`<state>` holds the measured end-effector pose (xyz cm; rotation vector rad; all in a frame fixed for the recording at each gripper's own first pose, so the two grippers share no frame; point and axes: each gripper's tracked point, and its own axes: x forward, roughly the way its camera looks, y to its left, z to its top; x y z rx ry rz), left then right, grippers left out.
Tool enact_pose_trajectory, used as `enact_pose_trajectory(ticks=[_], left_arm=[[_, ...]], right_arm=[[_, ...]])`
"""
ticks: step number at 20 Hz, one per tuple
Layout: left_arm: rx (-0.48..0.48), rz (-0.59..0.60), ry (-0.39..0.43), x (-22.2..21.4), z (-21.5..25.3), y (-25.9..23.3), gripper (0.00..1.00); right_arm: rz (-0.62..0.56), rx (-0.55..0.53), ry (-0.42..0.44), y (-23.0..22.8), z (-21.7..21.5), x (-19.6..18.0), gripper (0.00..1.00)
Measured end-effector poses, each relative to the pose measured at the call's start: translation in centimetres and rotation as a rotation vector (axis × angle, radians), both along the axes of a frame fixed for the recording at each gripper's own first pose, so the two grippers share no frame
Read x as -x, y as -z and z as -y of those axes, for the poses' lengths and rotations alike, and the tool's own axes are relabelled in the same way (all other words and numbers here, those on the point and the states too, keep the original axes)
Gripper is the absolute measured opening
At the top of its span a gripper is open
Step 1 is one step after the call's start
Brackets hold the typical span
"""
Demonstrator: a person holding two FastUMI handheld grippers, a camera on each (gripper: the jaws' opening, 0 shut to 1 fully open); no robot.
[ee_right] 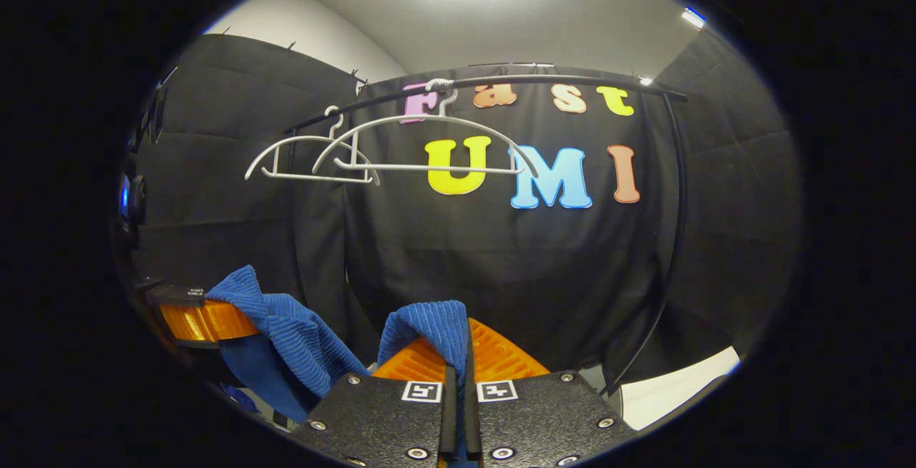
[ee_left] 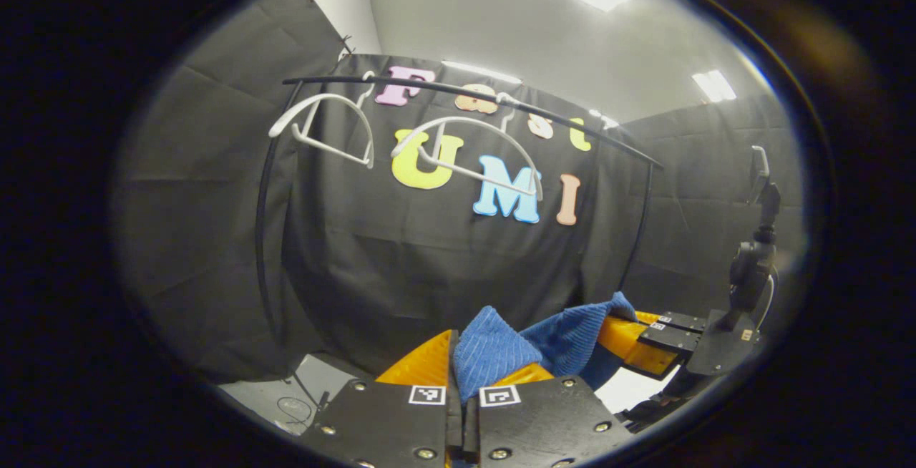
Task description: Grasp the clothes on the hanger with both hands and then place them into the laundry hamper below.
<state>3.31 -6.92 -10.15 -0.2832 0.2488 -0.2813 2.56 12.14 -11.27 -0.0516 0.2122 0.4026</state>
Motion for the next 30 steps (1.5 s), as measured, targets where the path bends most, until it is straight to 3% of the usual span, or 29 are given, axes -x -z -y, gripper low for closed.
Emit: enact_pose_trajectory(ticks=[1, 3, 4, 6, 9, 10, 12, 15, 16, 17, 18, 25, 27, 29, 30], left_arm=[[-0.003, -0.018, -0.003, 0.5, 0.0, 1.2, 0.02], [-0.018, -0.054, -0.007, 1.4, 0.2, 3.9, 0.02], [-0.026, -0.075, -0.008, 1.8, 0.4, 5.4, 0.07], [-0.047, -0.12, -0.007, 2.3, 0.4, 8.1, 0.02], [-0.079, -0.182, 0.007, 3.0, 0.5, 11.9, 0.02], [-0.085, -0.201, 0.011, 3.3, 0.4, 13.0, 0.07], [-0.106, -0.247, 0.011, 4.1, 0.0, 15.5, 0.02], [-0.146, -0.329, 0.016, 5.1, -0.3, 19.1, 0.02], [-0.156, -0.355, 0.019, 5.3, -0.3, 20.2, 0.07], [-0.167, -0.382, 0.021, 5.6, -0.3, 21.5, 0.02], [-0.18, -0.408, 0.023, 5.9, -0.3, 22.7, 0.07], [-0.264, -0.54, 0.07, 8.4, -0.2, 27.6, 0.06], [-0.272, -0.556, 0.071, 8.5, -0.5, 28.2, 0.1], [-0.272, -0.558, 0.059, 8.4, -0.8, 28.0, 0.35], [-0.272, -0.544, 0.043, 8.1, -1.2, 27.5, 0.48]], right_arm=[[-0.027, 0.012, 0.001, 1.4, 0.1, 0.4, 0.04], [-0.072, 0.04, -0.001, 4.0, 0.6, 1.1, 0.04], [-0.094, 0.056, -0.004, 5.1, 0.7, 1.4, 0.04], [-0.139, 0.085, -0.011, 7.5, 0.7, 2.2, 0.04], [-0.196, 0.126, -0.015, 10.5, 1.2, 3.2, 0.04], [-0.211, 0.136, -0.016, 11.4, 1.3, 3.6, 0.04], [-0.249, 0.16, -0.016, 13.1, 1.7, 4.2, 0.05], [-0.305, 0.194, -0.009, 15.9, 2.0, 4.8, 0.05], [-0.327, 0.202, -0.006, 16.7, 2.1, 5.0, 0.05], [-0.347, 0.209, -0.007, 17.7, 2.2, 5.1, 0.05], [-0.369, 0.218, -0.01, 18.6, 2.4, 5.4, 0.05], [-0.508, 0.267, 0.006, 23.3, 3.6, 7.3, 0.1], [-0.54, 0.275, 0.004, 23.7, 3.8, 7.9, 0.13], [-0.55, 0.282, 0.002, 23.9, 3.9, 8.1, 0.28], [-0.543, 0.288, 0.005, 23.7, 4.0, 8.1, 0.42]])
